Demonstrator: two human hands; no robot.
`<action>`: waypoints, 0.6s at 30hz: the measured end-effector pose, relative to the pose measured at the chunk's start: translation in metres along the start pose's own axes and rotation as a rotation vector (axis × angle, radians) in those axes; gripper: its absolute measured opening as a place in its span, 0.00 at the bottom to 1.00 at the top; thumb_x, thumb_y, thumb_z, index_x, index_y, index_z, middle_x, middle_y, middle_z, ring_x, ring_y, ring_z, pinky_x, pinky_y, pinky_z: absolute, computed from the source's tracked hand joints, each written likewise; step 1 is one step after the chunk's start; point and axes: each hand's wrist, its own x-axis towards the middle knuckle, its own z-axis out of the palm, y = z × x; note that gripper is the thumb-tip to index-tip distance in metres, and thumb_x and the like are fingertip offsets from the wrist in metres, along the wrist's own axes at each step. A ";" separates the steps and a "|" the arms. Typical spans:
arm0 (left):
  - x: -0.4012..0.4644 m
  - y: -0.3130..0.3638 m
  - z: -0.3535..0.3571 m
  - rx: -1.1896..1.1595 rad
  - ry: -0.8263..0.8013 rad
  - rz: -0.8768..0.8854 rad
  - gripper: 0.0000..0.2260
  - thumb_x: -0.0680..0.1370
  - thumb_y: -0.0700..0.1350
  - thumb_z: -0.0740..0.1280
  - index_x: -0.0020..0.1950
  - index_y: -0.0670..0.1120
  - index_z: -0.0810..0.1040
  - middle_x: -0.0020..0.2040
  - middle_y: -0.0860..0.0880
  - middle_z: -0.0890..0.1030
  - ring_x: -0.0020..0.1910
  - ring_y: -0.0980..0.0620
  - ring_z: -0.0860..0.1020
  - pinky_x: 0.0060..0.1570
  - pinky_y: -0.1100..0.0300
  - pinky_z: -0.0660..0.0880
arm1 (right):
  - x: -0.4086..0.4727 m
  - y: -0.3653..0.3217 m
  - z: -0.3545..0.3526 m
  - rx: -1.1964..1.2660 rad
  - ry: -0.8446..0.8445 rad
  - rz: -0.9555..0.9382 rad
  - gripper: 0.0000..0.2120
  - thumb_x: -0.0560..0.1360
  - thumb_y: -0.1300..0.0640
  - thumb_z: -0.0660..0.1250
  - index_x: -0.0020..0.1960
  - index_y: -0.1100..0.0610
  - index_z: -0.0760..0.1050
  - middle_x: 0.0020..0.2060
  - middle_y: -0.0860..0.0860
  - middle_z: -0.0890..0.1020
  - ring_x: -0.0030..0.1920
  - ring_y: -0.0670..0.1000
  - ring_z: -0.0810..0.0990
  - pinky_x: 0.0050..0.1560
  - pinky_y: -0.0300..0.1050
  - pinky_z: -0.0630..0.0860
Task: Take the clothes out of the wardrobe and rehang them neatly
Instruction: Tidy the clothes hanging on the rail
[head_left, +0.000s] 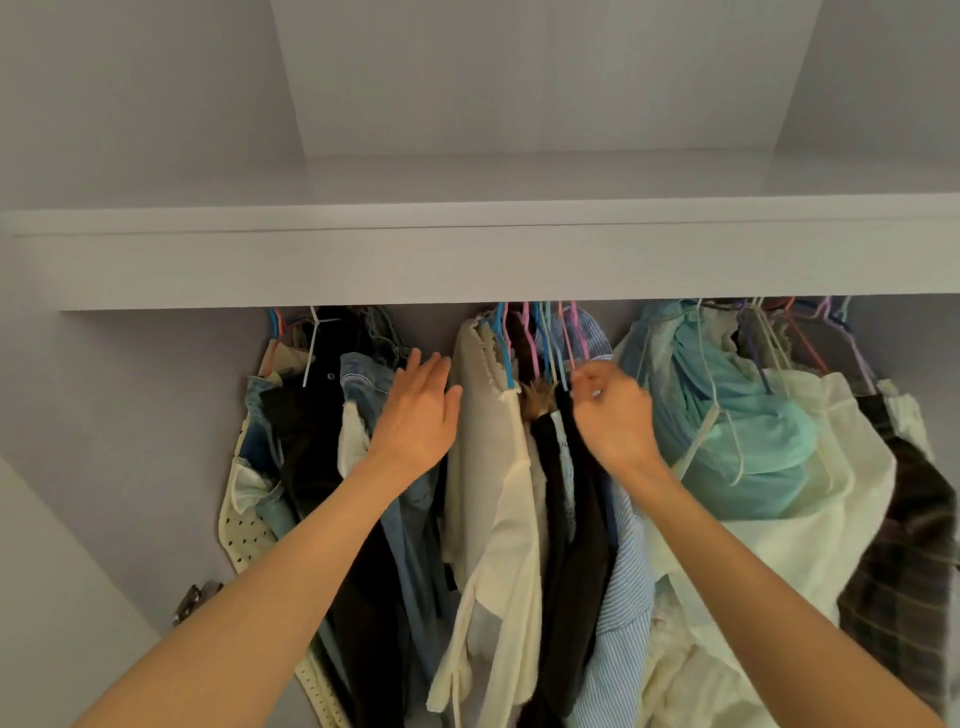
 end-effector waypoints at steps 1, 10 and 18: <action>0.006 0.009 0.002 -0.113 -0.052 -0.043 0.23 0.83 0.47 0.51 0.75 0.39 0.55 0.76 0.42 0.56 0.76 0.47 0.48 0.73 0.55 0.46 | 0.009 0.007 -0.006 -0.032 0.023 -0.025 0.11 0.79 0.61 0.58 0.56 0.62 0.76 0.47 0.55 0.79 0.46 0.52 0.75 0.42 0.34 0.64; 0.045 0.050 0.054 -0.533 -0.134 -0.125 0.24 0.82 0.45 0.52 0.77 0.45 0.48 0.76 0.46 0.56 0.74 0.49 0.57 0.72 0.56 0.54 | 0.071 0.047 0.019 0.222 -0.335 0.180 0.25 0.82 0.49 0.50 0.76 0.52 0.50 0.75 0.49 0.56 0.74 0.50 0.55 0.71 0.42 0.50; 0.079 0.048 0.066 -0.567 -0.055 -0.133 0.25 0.83 0.45 0.49 0.76 0.42 0.41 0.77 0.46 0.45 0.75 0.53 0.46 0.71 0.63 0.44 | 0.103 0.047 0.038 0.587 -0.339 0.044 0.22 0.82 0.61 0.49 0.75 0.54 0.53 0.73 0.45 0.60 0.68 0.38 0.61 0.67 0.31 0.56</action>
